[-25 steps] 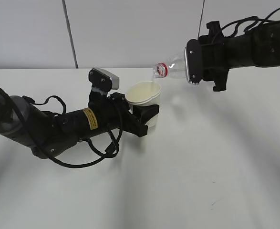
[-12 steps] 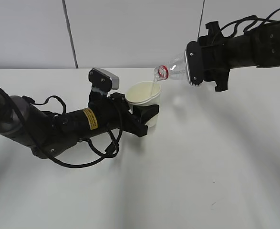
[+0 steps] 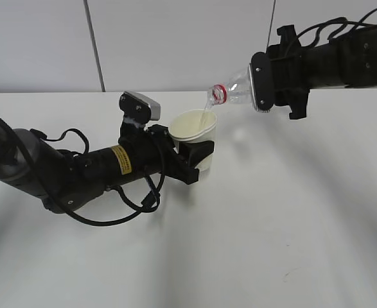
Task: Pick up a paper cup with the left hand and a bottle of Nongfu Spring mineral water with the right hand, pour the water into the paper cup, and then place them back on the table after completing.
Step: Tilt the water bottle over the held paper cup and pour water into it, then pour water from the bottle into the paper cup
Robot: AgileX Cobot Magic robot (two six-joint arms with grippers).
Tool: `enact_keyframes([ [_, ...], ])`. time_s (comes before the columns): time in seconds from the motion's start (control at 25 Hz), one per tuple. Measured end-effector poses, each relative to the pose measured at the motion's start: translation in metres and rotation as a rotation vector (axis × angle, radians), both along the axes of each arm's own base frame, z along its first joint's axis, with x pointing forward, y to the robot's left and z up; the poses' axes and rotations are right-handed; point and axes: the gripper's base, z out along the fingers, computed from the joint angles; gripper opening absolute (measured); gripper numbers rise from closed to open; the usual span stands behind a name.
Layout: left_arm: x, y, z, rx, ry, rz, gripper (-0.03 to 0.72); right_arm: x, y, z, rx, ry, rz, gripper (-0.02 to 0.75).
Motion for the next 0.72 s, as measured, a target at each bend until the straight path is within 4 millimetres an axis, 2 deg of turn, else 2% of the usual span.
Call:
enact_keyframes([
  [0.72,0.0,0.0001,-0.0003,0.003,0.002,0.001,0.388,0.0011,0.0002,0.0037,0.002,-0.011,0.0,0.455],
])
